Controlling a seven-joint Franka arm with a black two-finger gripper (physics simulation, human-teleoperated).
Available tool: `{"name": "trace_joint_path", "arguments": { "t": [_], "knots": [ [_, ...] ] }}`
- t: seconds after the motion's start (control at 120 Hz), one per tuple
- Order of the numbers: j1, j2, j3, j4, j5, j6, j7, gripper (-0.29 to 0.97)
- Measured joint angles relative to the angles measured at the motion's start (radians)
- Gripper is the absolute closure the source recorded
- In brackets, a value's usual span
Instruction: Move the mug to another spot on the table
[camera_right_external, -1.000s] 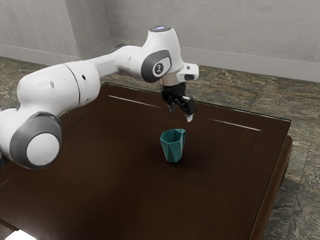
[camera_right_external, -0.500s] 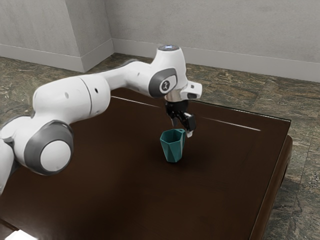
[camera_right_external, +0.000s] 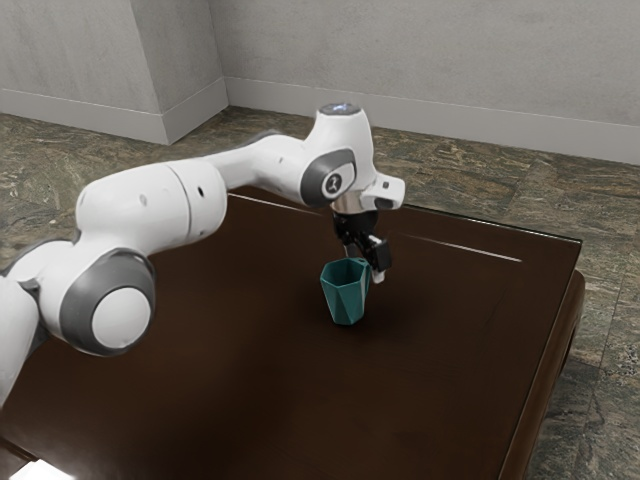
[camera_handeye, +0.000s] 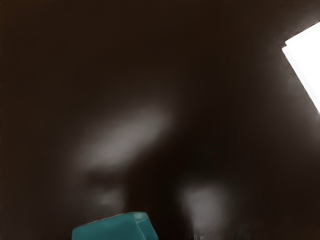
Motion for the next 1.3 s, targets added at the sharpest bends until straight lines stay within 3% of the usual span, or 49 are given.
{"name": "trace_joint_path", "arguments": {
  "t": [0.375, 0.975, 1.3],
  "knots": [
    [0.003, 0.024, 0.007, 0.011, 0.000, 0.016, 0.012, 0.04],
    [-0.002, 0.024, 0.017, 0.006, 0.008, 0.027, 0.017, 0.52],
    [0.012, 0.000, 0.017, -0.012, -0.002, -0.038, -0.005, 0.64]
  ]
}}
